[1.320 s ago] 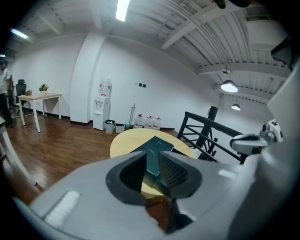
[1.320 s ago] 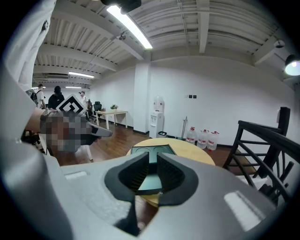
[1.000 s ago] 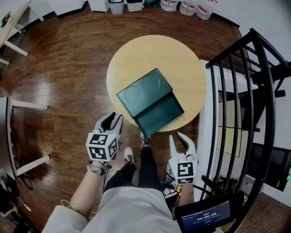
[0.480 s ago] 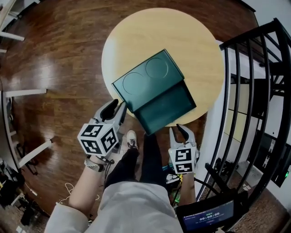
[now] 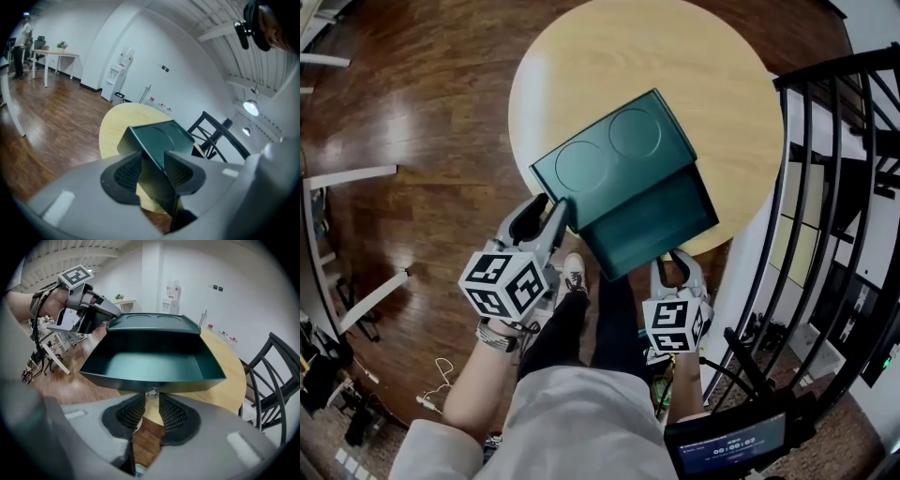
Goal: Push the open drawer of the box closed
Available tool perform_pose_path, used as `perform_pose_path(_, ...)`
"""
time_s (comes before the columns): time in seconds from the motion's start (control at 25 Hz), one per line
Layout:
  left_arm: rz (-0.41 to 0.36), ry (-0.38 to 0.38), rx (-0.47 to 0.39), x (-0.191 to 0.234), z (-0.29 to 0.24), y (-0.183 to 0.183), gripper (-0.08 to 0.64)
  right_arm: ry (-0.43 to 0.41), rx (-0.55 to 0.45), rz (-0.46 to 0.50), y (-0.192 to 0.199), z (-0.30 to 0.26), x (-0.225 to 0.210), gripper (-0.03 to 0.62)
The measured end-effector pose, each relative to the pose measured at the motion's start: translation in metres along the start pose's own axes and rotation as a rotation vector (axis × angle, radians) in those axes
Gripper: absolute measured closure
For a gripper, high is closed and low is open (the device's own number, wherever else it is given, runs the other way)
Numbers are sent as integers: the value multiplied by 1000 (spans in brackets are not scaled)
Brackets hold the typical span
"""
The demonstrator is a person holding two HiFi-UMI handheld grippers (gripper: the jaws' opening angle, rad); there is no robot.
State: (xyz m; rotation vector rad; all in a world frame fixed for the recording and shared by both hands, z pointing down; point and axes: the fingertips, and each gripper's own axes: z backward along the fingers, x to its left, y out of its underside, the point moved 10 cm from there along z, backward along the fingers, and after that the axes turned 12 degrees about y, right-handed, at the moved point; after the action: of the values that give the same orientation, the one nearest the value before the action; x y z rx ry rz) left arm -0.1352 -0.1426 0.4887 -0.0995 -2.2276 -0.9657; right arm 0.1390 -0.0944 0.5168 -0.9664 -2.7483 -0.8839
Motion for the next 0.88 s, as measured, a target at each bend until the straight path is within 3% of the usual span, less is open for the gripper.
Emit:
perform_pose_path(0.24, 52, 8, -24, 5, 1, 1, 390, -17, 7, -4, -4, -5, 0, 497)
perform_pose_path(0.88, 31, -18, -7, -3, 2, 0, 388, -105, 11, 19, -17, -13, -14, 502)
